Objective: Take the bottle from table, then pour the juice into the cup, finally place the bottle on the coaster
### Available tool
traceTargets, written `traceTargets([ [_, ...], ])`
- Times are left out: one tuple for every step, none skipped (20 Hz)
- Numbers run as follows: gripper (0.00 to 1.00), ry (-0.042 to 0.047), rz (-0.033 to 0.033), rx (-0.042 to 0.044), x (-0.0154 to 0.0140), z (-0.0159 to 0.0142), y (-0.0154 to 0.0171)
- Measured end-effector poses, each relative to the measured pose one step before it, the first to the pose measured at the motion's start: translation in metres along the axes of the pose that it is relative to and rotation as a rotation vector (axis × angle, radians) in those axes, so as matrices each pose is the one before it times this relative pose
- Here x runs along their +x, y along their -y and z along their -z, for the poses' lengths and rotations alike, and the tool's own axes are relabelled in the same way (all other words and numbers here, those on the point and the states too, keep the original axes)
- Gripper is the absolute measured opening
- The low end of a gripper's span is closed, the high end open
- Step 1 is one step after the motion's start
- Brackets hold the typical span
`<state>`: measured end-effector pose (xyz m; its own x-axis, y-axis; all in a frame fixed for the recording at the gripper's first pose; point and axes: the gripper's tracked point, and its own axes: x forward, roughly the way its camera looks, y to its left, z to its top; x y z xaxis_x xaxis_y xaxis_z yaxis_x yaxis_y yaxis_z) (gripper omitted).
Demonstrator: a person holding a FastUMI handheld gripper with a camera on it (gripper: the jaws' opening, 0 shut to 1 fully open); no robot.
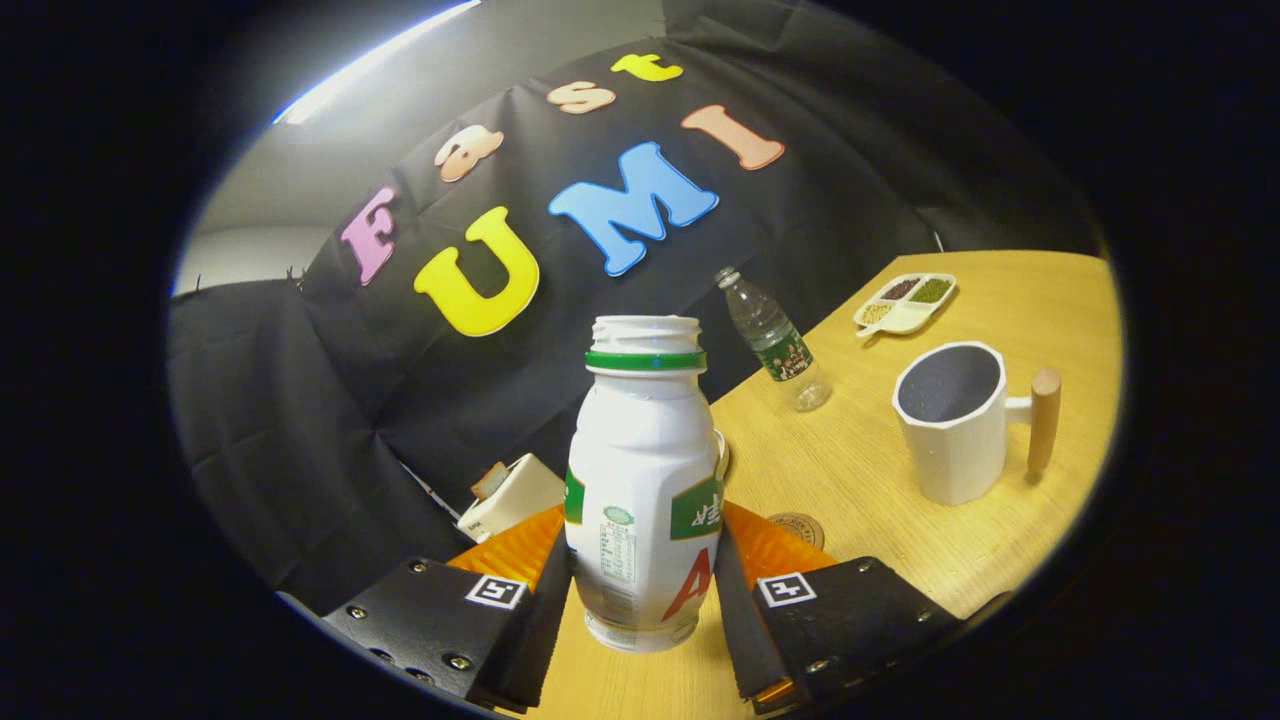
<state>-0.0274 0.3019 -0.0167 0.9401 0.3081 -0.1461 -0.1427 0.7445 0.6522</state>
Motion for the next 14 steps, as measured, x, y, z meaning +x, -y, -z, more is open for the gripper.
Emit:
traceTargets([
  [0.69, 0.00476, -0.00511, 0.04039, 0.00297, -0.00142, 0.00249],
  [0.69, 0.00157, -0.00287, 0.03616, 0.00233, 0.00052, 0.00323],
  [0.69, -0.00075, 0.00529, 0.0286, 0.00384, -0.00089, 0.00451],
  [0.68, -0.00353, 0.00539, 0.01931, 0.00032, 0.00214, 0.00523],
  [0.68, -0.00389, -0.00176, 0.01816, 0.00215, 0.00072, 0.00257],
  [0.68, 0.00287, -0.00795, 0.01981, -0.00004, -0.00086, 0.00154],
  [0.68, 0.00546, -0.01357, 0.02655, 0.00027, -0.00131, -0.00124],
  [0.68, 0.0068, -0.01243, 0.02915, 0.001, -0.00243, 0.00016],
  [0.68, 0.00327, -0.00854, 0.02654, 0.00196, -0.00103, 0.00155],
  [0.68, 0.0046, -0.00221, 0.0255, 0.00266, -0.00059, 0.00245],
  [0.68, 0.00318, 0.00314, 0.02353, 0.00089, 0.00029, 0.0038],
  [0.68, 0.00067, 0.00154, 0.02571, -0.00023, 0.00075, 0.00296],
  [0.68, 0.00078, -0.00544, 0.02696, 0.00082, 0.00025, 0.00035],
  [0.68, 0.00301, -0.00698, 0.02677, -0.00008, -0.00077, -0.00037],
])
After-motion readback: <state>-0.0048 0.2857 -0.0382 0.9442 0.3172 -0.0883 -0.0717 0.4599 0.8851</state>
